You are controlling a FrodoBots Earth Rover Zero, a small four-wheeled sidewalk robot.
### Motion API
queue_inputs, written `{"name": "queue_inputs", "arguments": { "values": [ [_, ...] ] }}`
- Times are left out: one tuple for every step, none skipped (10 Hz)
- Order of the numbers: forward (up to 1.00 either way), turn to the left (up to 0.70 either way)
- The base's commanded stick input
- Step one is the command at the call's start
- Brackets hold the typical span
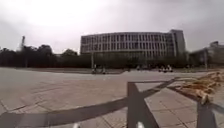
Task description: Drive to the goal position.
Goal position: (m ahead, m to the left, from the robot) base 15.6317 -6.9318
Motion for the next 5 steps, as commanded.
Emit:
{"name": "queue_inputs", "arguments": {
  "values": [
    [0.5, -0.22],
    [0.5, 0.0],
    [0.5, 0.0],
    [0.5, 0.0],
    [0.5, 0.0]
  ]
}}
